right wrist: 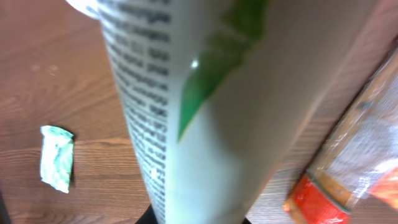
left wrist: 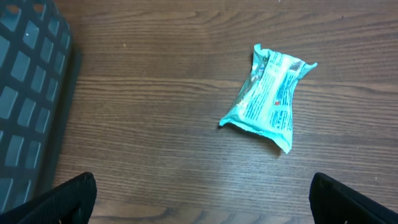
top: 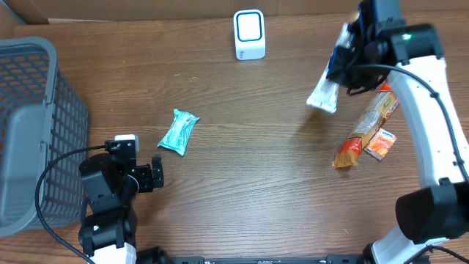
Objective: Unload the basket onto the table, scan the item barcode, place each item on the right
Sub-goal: 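Carry the white tube right and set it beside the spaghetti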
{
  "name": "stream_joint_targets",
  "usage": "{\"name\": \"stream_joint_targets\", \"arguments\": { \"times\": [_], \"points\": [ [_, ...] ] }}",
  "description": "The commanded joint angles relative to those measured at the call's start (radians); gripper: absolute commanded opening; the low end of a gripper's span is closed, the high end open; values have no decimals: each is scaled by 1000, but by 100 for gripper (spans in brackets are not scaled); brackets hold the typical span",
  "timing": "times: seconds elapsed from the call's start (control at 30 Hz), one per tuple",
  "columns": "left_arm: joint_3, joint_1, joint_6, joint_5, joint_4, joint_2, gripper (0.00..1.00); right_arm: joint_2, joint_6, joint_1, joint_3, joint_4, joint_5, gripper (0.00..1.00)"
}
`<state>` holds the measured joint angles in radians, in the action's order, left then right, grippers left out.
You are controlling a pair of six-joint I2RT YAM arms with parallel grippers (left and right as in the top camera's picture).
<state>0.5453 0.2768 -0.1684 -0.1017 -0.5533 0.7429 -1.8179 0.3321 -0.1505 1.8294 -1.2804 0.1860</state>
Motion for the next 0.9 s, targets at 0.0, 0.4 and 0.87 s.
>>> {"name": "stream_joint_targets", "arguments": {
  "times": [0.0,0.4,0.87],
  "points": [
    [-2,5,-19,-15,3,2,99,-8,43,-2,-145,84,93,4],
    [-2,5,-19,-14,3,2,100,-9,91,171,-562,408,108,7],
    [-2,5,-19,-15,3,2,100,-8,84,253,-645,401,45,45]
  ]
}}
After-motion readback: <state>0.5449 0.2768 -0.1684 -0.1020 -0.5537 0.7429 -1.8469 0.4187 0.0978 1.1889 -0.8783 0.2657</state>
